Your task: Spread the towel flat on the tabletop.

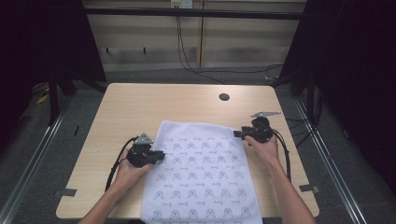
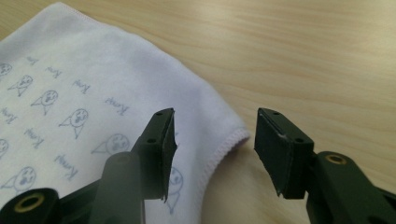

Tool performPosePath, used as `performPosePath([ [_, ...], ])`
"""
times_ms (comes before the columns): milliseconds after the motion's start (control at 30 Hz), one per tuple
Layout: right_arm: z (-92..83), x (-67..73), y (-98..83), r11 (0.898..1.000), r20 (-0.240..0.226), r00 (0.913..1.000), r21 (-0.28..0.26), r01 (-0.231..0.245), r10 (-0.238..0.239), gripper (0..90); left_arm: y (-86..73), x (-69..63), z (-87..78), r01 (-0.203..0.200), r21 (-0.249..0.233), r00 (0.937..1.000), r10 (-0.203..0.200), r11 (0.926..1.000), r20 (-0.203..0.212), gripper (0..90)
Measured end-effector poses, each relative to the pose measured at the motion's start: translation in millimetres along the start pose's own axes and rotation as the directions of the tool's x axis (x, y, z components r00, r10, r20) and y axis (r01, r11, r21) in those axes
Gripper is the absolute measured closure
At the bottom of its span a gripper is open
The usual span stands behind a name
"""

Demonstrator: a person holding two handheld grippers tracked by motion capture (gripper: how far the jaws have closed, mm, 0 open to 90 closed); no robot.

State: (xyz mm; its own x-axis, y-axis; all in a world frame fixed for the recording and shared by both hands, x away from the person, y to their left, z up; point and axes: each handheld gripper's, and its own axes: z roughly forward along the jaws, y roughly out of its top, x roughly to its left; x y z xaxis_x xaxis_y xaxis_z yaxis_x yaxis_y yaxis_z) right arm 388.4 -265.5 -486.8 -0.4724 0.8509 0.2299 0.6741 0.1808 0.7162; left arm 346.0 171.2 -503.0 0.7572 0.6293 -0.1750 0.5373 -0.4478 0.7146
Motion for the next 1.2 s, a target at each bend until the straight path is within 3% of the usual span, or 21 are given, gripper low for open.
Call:
performPosePath([
  [33,5.4,1.2,0.5,1.0,-0.001,1.0,0.016,0.002,-0.002,56.8,0.0,-0.1,0.0,-0.003,0.0,1.0,0.003,1.0,-0.001,80.3],
  [67,9.9,4.9,0.3,0.999,0.015,0.9995,0.02,0.029,-0.029,75.0,-0.1,0.0,-0.3,-0.01,0.004,0.9999,0.01,0.9999,-0.001,80.2],
  [133,10.8,11.9,-0.6,0.999,0.007,0.9986,-0.002,0.052,-0.052,85.7,-0.1,-0.8,-0.2,-0.011,0.004,0.9999,0.011,0.9999,-0.007,80.0],
  [200,6.3,24.3,-0.9,0.996,-0.021,0.9966,-0.039,0.079,-0.08,87.0,-0.1,-1.6,-0.1,-0.01,0.001,0.9999,0.01,1.0,-0.01,79.5],
  [267,-0.2,40.9,-3.9,0.99,-0.087,0.9873,-0.059,0.128,-0.133,87.4,0.0,-1.3,-0.3,-0.019,0.004,0.9997,0.019,0.9998,-0.014,79.3],
  [333,-4.2,59.3,-12.0,0.984,-0.16,0.9708,-0.035,0.176,-0.179,87.3,0.1,-1.9,-0.2,-0.017,0.005,0.9998,0.017,0.9998,-0.013,79.2],
  [400,-3.8,80.0,-25.9,0.969,-0.193,0.9518,0.024,0.248,-0.239,86.4,0.1,-2.0,-0.1,-0.016,0.005,0.9998,0.016,0.9999,-0.01,79.0],
  [467,-3.1,88.3,-34.3,0.961,-0.227,0.9398,0.043,0.272,-0.255,81.4,0.3,-2.1,0.0,-0.015,0.005,0.9998,0.015,0.9999,-0.009,79.0],
  [567,-9.0,88.6,-33.8,0.968,-0.223,0.9446,0.013,0.25,-0.241,70.9,0.5,-1.8,0.1,-0.016,0.006,0.9998,0.016,0.9999,-0.008,79.0],
  [667,-10.3,79.3,-22.1,0.976,-0.166,0.9624,-0.009,0.217,-0.215,64.6,0.5,-1.2,0.3,-0.009,0.001,1.0,0.009,1.0,-0.004,79.0],
  [733,-2.3,75.9,-14.9,0.981,-0.191,0.9623,-0.011,0.195,-0.194,59.9,0.4,-1.1,0.2,-0.009,0.002,1.0,0.009,1.0,-0.004,79.0],
  [767,0.5,76.8,-13.3,0.981,-0.208,0.9591,-0.011,0.194,-0.192,58.3,0.4,-1.3,0.2,-0.009,0.002,0.9999,0.009,1.0,-0.005,79.0],
  [867,11.4,84.8,-10.7,0.984,-0.22,0.9602,0.012,0.179,-0.172,52.9,0.1,-1.3,0.1,-0.011,0.001,0.9999,0.011,0.9999,-0.005,78.8],
  [967,21.7,90.4,-13.0,0.984,-0.226,0.9605,0.038,0.175,-0.163,52.7,0.2,-1.6,-0.1,-0.018,0.005,0.9998,0.018,0.9998,-0.006,78.7],
  [1100,31.7,96.2,-21.4,0.977,-0.191,0.9646,0.078,0.2,-0.182,53.4,0.3,-2.1,-0.2,-0.027,0.007,0.9996,0.027,0.9996,-0.01,78.0],
  [1133,31.6,96.7,-22.0,0.976,-0.184,0.9648,0.071,0.204,-0.188,57.4,0.3,-2.2,-0.2,-0.028,0.008,0.9996,0.028,0.9996,-0.011,77.9],
  [1167,30.5,96.8,-21.5,0.978,-0.182,0.9661,0.07,0.198,-0.183,72.1,0.2,-1.9,-0.1,-0.026,0.006,0.9996,0.026,0.9997,-0.007,77.9],
  [1200,29.1,96.5,-21.1,0.978,-0.18,0.9661,0.059,0.198,-0.185,74.0,0.2,-1.9,-0.1,-0.022,0.005,0.9997,0.022,0.9997,-0.006,77.9],
])
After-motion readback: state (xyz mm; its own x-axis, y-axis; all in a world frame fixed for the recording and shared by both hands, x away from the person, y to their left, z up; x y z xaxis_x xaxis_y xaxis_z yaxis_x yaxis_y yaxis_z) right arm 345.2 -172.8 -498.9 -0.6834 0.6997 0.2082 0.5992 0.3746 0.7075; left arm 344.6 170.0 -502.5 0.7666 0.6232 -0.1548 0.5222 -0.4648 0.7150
